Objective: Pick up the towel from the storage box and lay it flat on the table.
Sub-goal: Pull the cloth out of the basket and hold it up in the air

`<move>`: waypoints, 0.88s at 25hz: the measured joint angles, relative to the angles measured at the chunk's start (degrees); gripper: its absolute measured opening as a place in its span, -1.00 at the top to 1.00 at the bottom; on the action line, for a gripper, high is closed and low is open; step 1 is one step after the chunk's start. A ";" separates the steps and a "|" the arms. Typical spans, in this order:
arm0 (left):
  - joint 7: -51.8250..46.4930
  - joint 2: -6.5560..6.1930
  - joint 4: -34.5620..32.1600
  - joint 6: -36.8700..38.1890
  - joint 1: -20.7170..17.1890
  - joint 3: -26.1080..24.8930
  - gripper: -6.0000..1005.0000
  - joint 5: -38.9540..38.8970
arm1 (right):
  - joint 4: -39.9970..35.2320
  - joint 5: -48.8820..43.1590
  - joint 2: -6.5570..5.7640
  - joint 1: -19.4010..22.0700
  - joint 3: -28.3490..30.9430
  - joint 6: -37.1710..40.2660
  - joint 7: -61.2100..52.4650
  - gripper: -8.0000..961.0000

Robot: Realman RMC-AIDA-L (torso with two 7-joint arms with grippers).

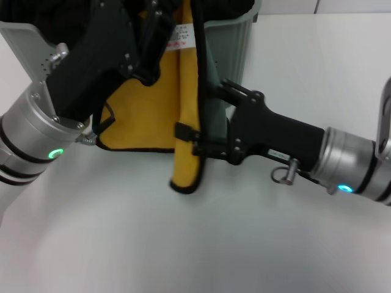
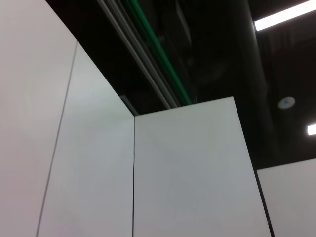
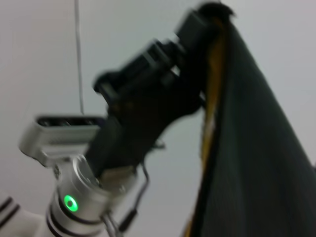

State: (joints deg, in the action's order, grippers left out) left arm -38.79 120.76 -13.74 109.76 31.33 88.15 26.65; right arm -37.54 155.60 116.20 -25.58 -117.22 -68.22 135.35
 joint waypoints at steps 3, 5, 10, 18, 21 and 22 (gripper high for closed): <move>0.01 0.00 -0.19 0.27 -0.31 -0.10 0.95 -0.97 | 2.36 0.46 -0.01 0.88 0.36 0.80 -0.09 -0.80; 0.02 -0.01 -0.30 0.31 -0.41 -0.17 0.95 -1.70 | 3.72 0.60 -0.01 0.96 0.13 0.73 -0.18 -0.78; 0.05 -0.08 -0.65 0.34 -0.46 -0.26 0.95 -2.09 | 5.73 0.21 0.00 1.69 -1.43 0.71 0.37 -0.67; 0.21 -0.09 -0.72 0.27 -1.17 -0.35 0.95 -2.30 | 8.23 -0.81 -0.11 2.94 -4.12 -3.01 2.41 -0.52; 0.22 -0.09 -0.72 0.26 -1.60 -0.36 0.95 -2.31 | 8.48 -1.31 -0.26 4.12 -3.75 -4.68 3.02 -0.52; 0.22 -0.09 -0.71 0.26 -1.71 -0.35 0.95 -2.31 | 8.52 -1.31 -0.30 4.43 -3.60 -5.03 3.04 -0.52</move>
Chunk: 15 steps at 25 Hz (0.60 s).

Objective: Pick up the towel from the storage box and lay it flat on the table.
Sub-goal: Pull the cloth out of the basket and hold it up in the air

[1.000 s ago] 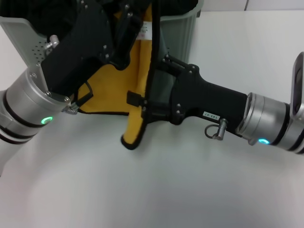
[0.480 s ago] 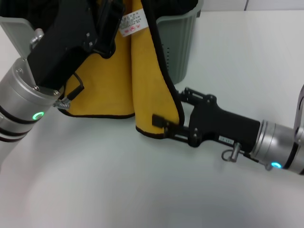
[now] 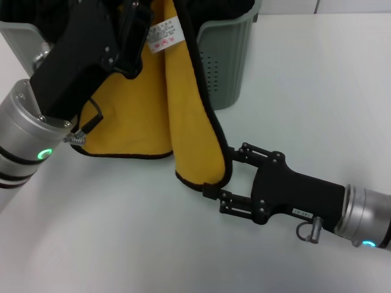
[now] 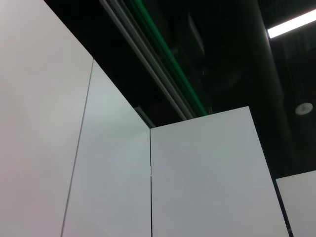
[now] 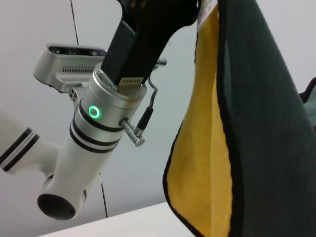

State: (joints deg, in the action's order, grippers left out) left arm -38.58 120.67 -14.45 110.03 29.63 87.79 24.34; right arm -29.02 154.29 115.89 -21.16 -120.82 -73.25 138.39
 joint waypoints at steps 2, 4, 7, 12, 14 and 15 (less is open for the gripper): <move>0.00 0.01 0.01 0.01 -0.14 0.00 0.95 0.00 | 0.07 -0.02 -0.04 0.48 0.13 -0.41 0.00 -0.52; 0.00 0.06 0.02 0.03 -0.19 0.01 0.95 0.00 | 0.18 -0.03 -0.07 0.82 0.15 -0.75 0.01 -0.52; 0.00 0.08 0.04 0.05 -0.25 0.00 0.95 0.00 | 0.75 -0.03 -0.15 0.90 0.18 -1.44 0.09 -0.47; 0.00 0.09 0.04 0.09 -0.27 0.14 0.95 0.00 | 2.08 0.27 -0.10 0.37 0.33 -2.01 0.11 -0.26; 0.00 0.09 0.04 0.10 -0.28 0.19 0.95 0.01 | 2.05 0.19 0.03 0.13 0.34 -2.03 0.11 -0.04; 0.00 0.10 0.04 0.10 -0.28 0.19 0.95 0.01 | 2.04 0.10 0.11 -0.15 0.34 -2.00 0.11 0.06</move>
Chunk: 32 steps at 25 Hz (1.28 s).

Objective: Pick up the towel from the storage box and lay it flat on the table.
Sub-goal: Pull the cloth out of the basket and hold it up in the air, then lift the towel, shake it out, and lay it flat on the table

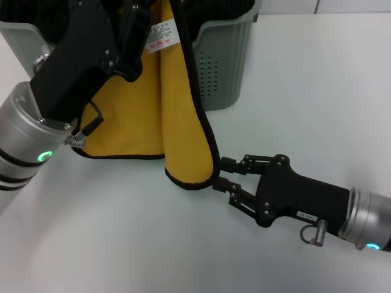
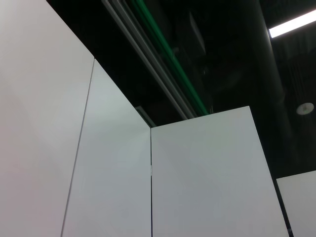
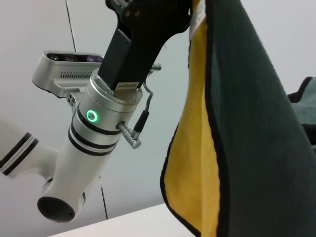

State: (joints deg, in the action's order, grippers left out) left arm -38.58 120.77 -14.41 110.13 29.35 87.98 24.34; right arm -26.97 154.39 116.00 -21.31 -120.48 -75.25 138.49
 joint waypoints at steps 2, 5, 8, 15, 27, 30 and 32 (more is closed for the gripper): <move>0.00 0.00 0.00 0.01 0.00 0.00 0.95 0.00 | 0.07 -0.04 0.07 -0.58 0.00 0.06 -0.13 0.22; 0.00 0.00 0.00 0.00 0.00 0.06 0.95 0.00 | 0.15 -0.07 0.10 -1.65 -0.05 0.06 -0.57 0.36; 0.00 -0.01 0.00 0.01 0.00 0.13 0.95 0.00 | 0.17 -0.06 0.11 -2.72 -0.39 0.05 -0.92 0.41; 0.00 -0.01 0.00 0.00 0.00 0.12 0.95 0.00 | 0.21 -0.33 0.19 -3.90 -1.50 0.31 -1.02 0.41; -0.58 -0.09 0.42 0.00 -1.80 -0.10 0.95 -0.30 | 0.13 -0.37 -0.32 -3.99 -0.43 0.47 -0.50 0.92; -3.07 -0.55 0.44 0.00 -4.78 -0.27 0.95 -1.18 | -1.50 -1.50 -1.75 -4.55 1.89 -0.83 -2.12 0.96; -5.67 -1.21 0.44 0.00 -6.63 -0.28 0.95 -0.89 | -4.24 -4.37 -3.25 -4.65 4.47 -1.53 -4.97 0.97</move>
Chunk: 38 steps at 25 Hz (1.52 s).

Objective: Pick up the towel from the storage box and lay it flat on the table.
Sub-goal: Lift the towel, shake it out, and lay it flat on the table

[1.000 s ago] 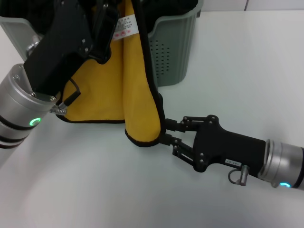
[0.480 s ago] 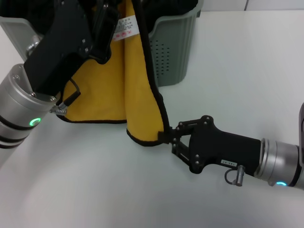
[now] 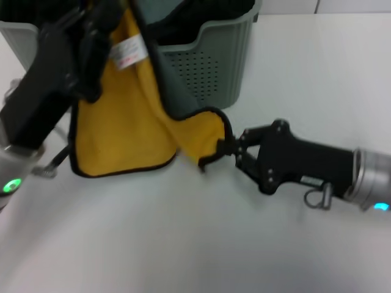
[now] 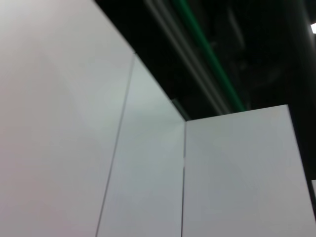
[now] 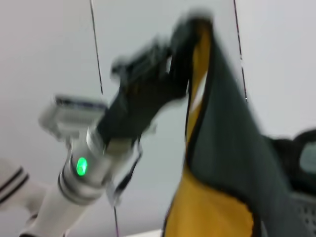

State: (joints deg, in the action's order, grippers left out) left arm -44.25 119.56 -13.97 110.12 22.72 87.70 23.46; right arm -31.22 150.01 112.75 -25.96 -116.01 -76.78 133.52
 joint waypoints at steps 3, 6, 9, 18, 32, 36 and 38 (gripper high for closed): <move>-5.39 -2.39 -0.11 0.00 -2.97 0.26 0.95 2.43 | -6.73 -7.87 -2.14 0.17 6.09 -0.50 -8.39 0.97; -11.02 -5.39 -0.48 1.04 -5.94 0.29 0.95 6.11 | -15.98 -18.78 -3.42 2.01 13.97 -1.44 -18.34 0.97; -14.02 -7.97 -2.22 5.54 -9.44 0.35 0.95 9.49 | -28.99 -30.96 -3.14 6.64 22.70 -3.97 -29.82 0.97; -23.46 -9.98 -31.92 6.57 -28.54 0.03 0.95 17.06 | -57.72 -41.10 1.20 20.03 37.69 -20.20 -47.02 0.97; -26.22 -6.69 -3.93 3.12 -14.48 -14.06 0.95 36.33 | -17.04 -48.95 1.43 6.81 43.72 -22.09 -44.66 0.97; -22.90 -6.54 7.74 -6.05 -3.82 -13.57 0.95 39.11 | -6.05 -56.47 1.85 -1.14 47.18 -18.02 -41.78 0.97; -23.01 -6.10 8.02 -10.51 -1.43 -13.10 0.95 39.20 | -4.53 -59.04 2.04 -4.00 47.26 -15.29 -41.78 0.97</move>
State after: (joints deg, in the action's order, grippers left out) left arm -67.26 113.46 -5.96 99.62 21.29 74.61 62.66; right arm -35.75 90.97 114.79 -29.95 -68.75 -92.07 91.74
